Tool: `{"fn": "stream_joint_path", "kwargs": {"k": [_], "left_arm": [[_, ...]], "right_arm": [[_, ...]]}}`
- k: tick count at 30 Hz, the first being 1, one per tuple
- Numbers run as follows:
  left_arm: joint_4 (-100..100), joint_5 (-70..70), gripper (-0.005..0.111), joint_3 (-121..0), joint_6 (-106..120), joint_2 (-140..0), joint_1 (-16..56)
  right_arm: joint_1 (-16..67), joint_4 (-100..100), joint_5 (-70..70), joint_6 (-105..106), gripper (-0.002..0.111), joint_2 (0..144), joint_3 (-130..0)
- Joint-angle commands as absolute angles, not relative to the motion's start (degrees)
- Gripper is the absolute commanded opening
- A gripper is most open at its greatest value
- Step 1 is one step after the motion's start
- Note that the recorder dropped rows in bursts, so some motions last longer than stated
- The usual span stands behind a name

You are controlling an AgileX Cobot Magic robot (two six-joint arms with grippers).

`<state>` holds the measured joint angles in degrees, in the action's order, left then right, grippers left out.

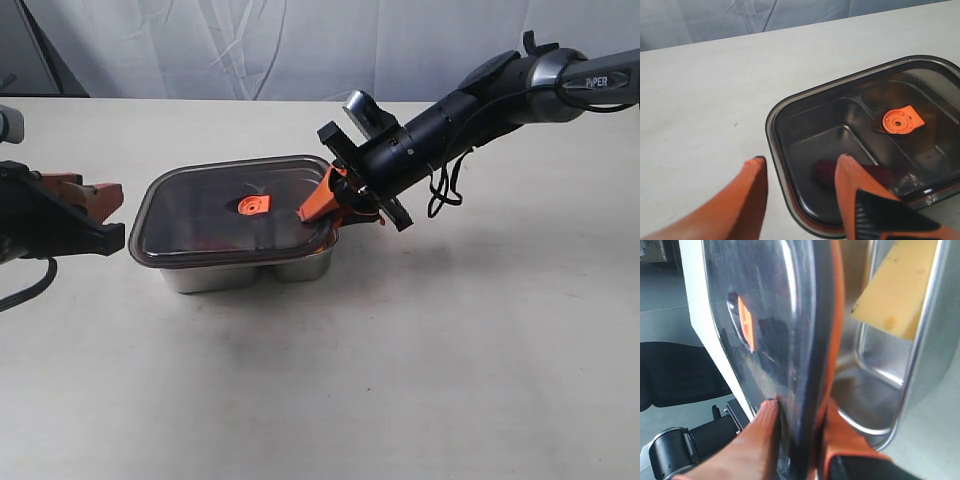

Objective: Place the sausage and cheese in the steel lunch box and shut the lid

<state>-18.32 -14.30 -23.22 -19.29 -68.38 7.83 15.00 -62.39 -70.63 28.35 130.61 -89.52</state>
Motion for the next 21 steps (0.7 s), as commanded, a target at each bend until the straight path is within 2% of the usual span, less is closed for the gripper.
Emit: {"fn": "stream_joint_path", "kwargs": {"k": [1, 21], "left_arm": [[-18.5, -15.3, 0.042, -23.0, -19.5, -68.3, 7.6], [-18.5, -15.2, 0.042, -23.0, -19.5, -68.3, 7.6]], "right_arm": [[13.8, -55.2, -65.1, 26.9, -0.001, 130.7, -89.5], [13.8, -47.9, -58.1, 22.3, -0.001, 130.7, -89.5]]}}
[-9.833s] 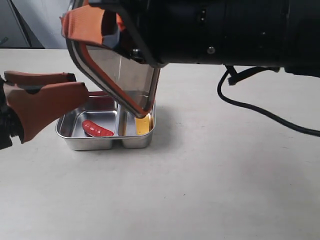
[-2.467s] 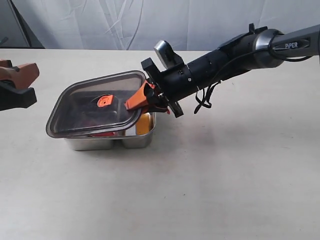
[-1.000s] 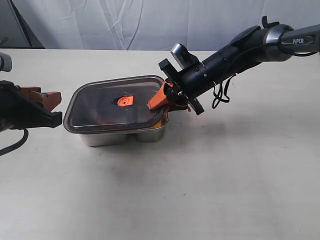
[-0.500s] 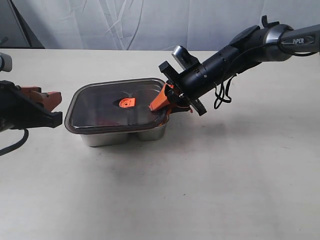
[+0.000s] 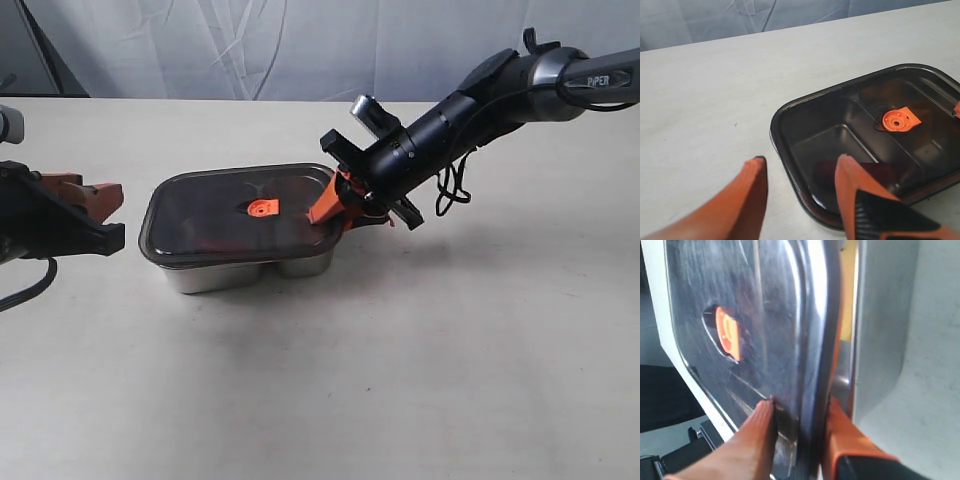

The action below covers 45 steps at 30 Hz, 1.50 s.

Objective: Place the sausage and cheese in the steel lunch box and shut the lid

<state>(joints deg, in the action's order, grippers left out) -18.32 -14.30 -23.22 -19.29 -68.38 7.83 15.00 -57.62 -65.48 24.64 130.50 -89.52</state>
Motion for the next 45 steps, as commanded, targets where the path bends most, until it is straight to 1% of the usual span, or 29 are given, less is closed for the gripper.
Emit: {"fn": "stream_joint_path", "kwargs": {"k": [1, 31, 32, 33, 34, 35, 36, 37, 38, 45], "left_arm": [[-18.5, -15.2, 0.042, -23.0, -19.5, -68.3, 7.6], [-18.7, -15.2, 0.042, -23.0, -19.5, -68.3, 7.6], [-18.7, -15.2, 0.042, -23.0, -19.5, -68.3, 7.6], [-18.7, -15.2, 0.042, -23.0, -19.5, -68.3, 7.6], [-18.7, -15.2, 0.042, -23.0, -19.5, -68.3, 7.6], [-18.7, -15.2, 0.042, -23.0, -19.5, -68.3, 7.6], [-18.7, -15.2, 0.042, -23.0, -19.5, -68.3, 7.6], [-18.7, -15.2, 0.042, -23.0, -19.5, -68.3, 7.6], [-18.7, -15.2, 0.042, -23.0, -19.5, -68.3, 7.6], [-18.7, -15.2, 0.042, -23.0, -19.5, -68.3, 7.6]], "right_arm": [[13.8, -47.9, -58.1, 22.3, -0.001, 130.7, -89.5], [13.8, -48.0, -53.6, 26.2, 0.0, 130.7, -89.5], [13.8, -48.0, -53.6, 26.2, 0.009, 130.7, -89.5], [13.8, -48.0, -53.6, 26.2, 0.015, 130.7, -89.5], [13.8, -48.1, -53.6, 26.2, 0.033, 130.7, -89.5], [13.8, -48.3, -53.6, 26.2, 0.043, 130.7, -89.5], [13.8, -48.5, -53.6, 26.2, 0.058, 130.7, -89.5], [13.8, -48.5, -53.6, 26.1, 0.061, 130.6, -89.5], [13.8, -48.5, -53.6, 26.1, 0.062, 130.5, -89.5], [13.8, -50.9, -55.6, 26.1, 0.062, 130.5, -89.5]]}}
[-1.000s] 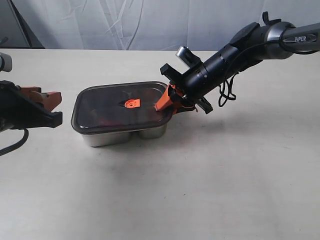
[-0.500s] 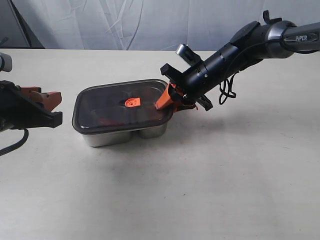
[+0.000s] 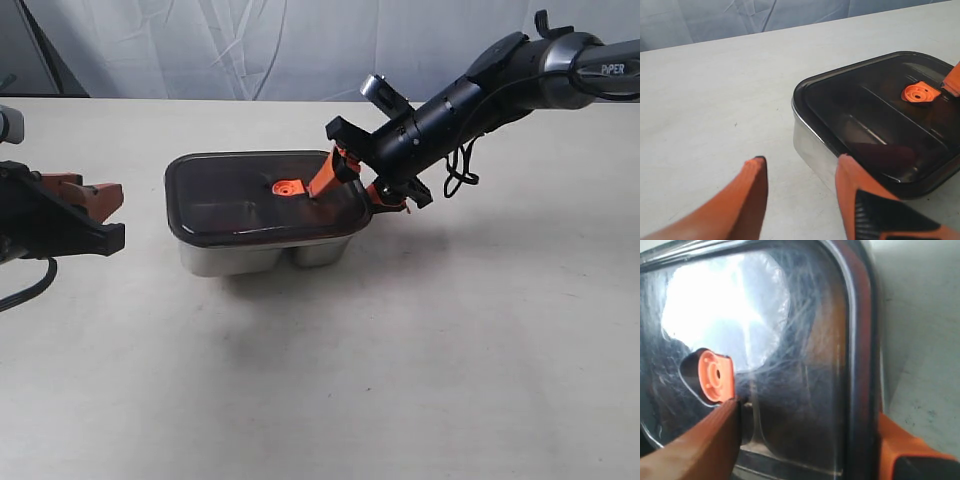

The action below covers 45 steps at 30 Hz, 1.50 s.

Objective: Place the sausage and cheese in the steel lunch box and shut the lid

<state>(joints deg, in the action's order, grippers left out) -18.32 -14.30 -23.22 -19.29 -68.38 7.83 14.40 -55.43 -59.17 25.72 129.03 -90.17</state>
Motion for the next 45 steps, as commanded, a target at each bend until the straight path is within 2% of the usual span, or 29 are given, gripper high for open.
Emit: {"fn": "stream_joint_path", "kwargs": {"k": [1, 19, 45], "left_arm": [[-18.7, -15.2, 0.042, -23.0, -19.5, -68.3, 7.6], [-18.7, -15.2, 0.042, -23.0, -19.5, -68.8, 7.6], [-18.7, -15.2, 0.042, -23.0, -19.5, -68.8, 7.6]], "right_arm": [[13.8, -51.0, -56.0, 26.1, 0.062, 130.5, -89.5], [13.8, -54.2, -61.9, 26.0, 0.061, 129.1, -89.5], [13.8, -38.8, -62.6, 19.4, 0.059, 121.9, -89.5]]}}
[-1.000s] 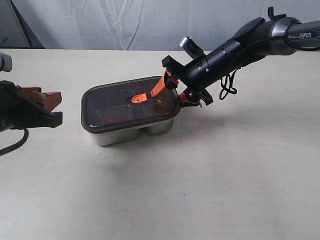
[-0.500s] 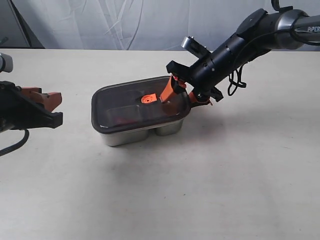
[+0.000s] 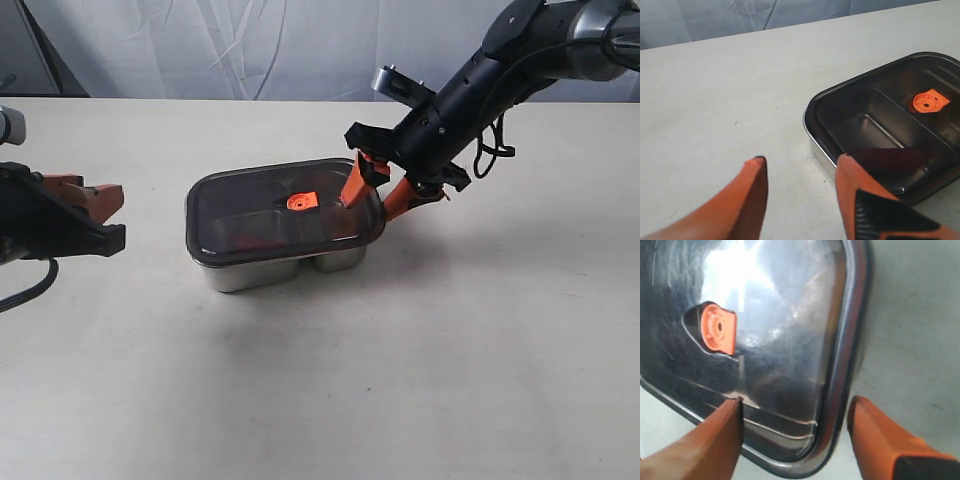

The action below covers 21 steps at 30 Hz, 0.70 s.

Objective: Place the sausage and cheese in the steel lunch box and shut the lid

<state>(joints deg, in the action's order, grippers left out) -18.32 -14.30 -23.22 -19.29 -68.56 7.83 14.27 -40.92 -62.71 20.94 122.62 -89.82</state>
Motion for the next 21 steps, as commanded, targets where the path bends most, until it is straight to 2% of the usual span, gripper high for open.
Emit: {"fn": "stream_joint_path", "kwargs": {"k": [1, 8, 10, 12, 14, 16, 17, 19, 21], "left_arm": [[-18.7, -15.2, 0.042, -23.0, -19.5, -68.8, 7.6], [-18.7, -15.2, 0.042, -23.0, -19.5, -68.8, 7.6], [-18.7, -15.7, 0.042, -23.0, -20.2, -68.8, 7.6], [-19.1, -17.8, 0.042, -23.0, -20.9, -68.8, 7.6], [-20.4, -20.8, 0.035, -23.0, -21.2, -68.8, 7.6], [-21.9, -25.1, 0.02, -23.0, -23.5, -69.0, 7.6], [-22.7, -27.0, 0.014, -23.4, -23.6, -69.2, 7.6], [-26.7, -30.8, 0.0, -24.6, -25.0, -70.5, 7.6], [-33.4, -34.2, 0.0, -26.3, -29.9, -72.7, 7.6]], "right_arm": [[13.8, -38.8, -62.6, 19.4, 0.059, 121.9, -89.5], [13.8, -37.2, -62.3, 19.4, 0.059, 120.0, -89.5], [13.8, -35.9, -62.2, 19.4, 0.053, 118.4, -89.8], [13.8, -34.7, -62.2, 19.4, 0.038, 116.7, -90.7], [13.8, -34.6, -62.2, 19.4, 0.022, 115.2, -91.6], [14.1, -36.1, -61.0, 19.7, 0.003, 113.6, -91.9], [14.4, -36.7, -60.3, 20.5, -0.001, 113.1, -91.9], [15.8, -36.9, -58.2, 22.6, -0.001, 112.5, -91.9], [17.2, -35.9, -57.0, 23.6, -0.001, 112.6, -91.9]]}}
